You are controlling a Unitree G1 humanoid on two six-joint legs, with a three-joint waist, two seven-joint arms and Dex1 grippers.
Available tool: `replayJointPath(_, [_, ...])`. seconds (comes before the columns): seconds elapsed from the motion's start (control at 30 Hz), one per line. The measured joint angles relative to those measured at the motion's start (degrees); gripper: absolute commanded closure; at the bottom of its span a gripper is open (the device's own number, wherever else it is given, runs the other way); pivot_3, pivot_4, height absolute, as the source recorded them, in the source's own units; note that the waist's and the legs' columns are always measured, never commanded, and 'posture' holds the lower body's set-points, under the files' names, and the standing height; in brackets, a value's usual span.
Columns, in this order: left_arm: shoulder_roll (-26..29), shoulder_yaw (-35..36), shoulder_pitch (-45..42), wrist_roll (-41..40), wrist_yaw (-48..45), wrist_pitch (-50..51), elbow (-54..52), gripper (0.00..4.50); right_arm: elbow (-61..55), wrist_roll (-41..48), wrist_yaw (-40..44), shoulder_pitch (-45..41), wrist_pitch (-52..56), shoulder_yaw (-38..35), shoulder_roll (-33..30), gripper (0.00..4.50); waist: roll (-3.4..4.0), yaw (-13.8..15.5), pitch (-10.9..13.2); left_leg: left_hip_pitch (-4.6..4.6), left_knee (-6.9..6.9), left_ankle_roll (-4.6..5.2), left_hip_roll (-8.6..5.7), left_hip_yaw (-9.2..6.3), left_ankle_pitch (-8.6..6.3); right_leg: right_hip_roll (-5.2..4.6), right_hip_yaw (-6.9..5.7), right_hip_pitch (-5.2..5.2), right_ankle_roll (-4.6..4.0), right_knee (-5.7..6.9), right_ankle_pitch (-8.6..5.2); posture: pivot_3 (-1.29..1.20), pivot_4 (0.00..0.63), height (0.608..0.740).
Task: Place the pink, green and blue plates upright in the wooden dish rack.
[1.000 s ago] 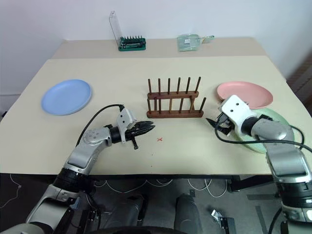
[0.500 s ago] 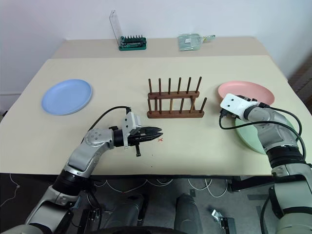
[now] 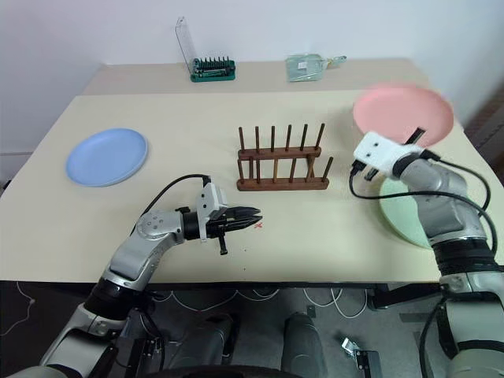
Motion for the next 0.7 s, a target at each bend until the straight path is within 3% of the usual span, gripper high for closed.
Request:
replayJointPath(0.07, [-0.15, -0.01, -0.05, 0.00, -0.05, -0.03, 0.09, 3.93, -7.59, 12.94, 1.76, -1.38, 7.80, -7.36, 5.21, 4.47, 0.02, -0.31, 0.00, 0.02, 0.01, 0.00, 0.06, 0.01, 0.00, 0.02, 0.01, -0.01, -0.01, 0.02, 0.01, 0.00, 0.150, 0.740])
replayJointPath(0.13, [-0.66, -0.13, -0.22, 0.00, -0.16, -0.10, 0.30, 3.93, -16.74, 31.71, 2.79, -4.36, 21.21, -14.35, 10.26, 4.47, 0.04, -0.26, 0.00, 0.02, 0.01, 0.00, 0.11, -0.06, 0.00, 0.03, 0.01, -0.01, -0.03, 0.04, 0.02, 0.00, 0.150, 0.740])
replayJointPath(0.23, [-0.78, -0.06, -0.29, 0.02, -0.28, -0.21, 1.18, 3.93, -27.68, 54.85, 2.68, -5.80, 35.79, -19.91, 13.32, 4.47, 0.01, 0.20, -0.02, 0.01, 0.01, 0.03, 0.07, -0.17, -0.02, 0.01, -0.06, 0.08, -0.04, -0.03, 0.02, 0.00, 0.150, 0.740])
replayJointPath(0.3, [-0.88, -0.06, -0.38, 0.04, -0.31, -0.23, 1.49, 3.93, -29.10, 64.13, -1.58, -6.60, 41.39, -21.30, 16.57, 4.47, 0.01, 0.21, -0.01, 0.00, 0.04, 0.04, 0.03, -0.15, -0.02, -0.03, -0.05, 0.09, -0.05, -0.05, 0.02, 0.00, 0.150, 0.740])
replayJointPath(0.43, [-0.95, -0.08, -0.46, 0.04, -0.34, -0.43, 1.58, 3.93, -28.20, 70.97, -10.98, -6.07, 47.86, -21.66, 19.21, 4.47, 0.04, 0.22, 0.00, -0.03, 0.03, 0.04, 0.03, -0.12, -0.02, -0.02, -0.04, 0.01, -0.05, -0.04, 0.03, 0.00, 0.150, 0.740])
replayJointPath(0.7, [-0.78, 0.01, -0.36, 0.05, 0.33, -0.82, 1.55, 3.93, -25.76, 76.87, -19.92, -4.80, 48.77, -22.97, 21.11, 4.47, 0.05, -0.07, -0.01, -0.02, 0.00, 0.04, 0.04, -0.07, -0.01, -0.01, -0.02, -0.06, -0.05, 0.06, 0.03, 0.00, 0.150, 0.740])
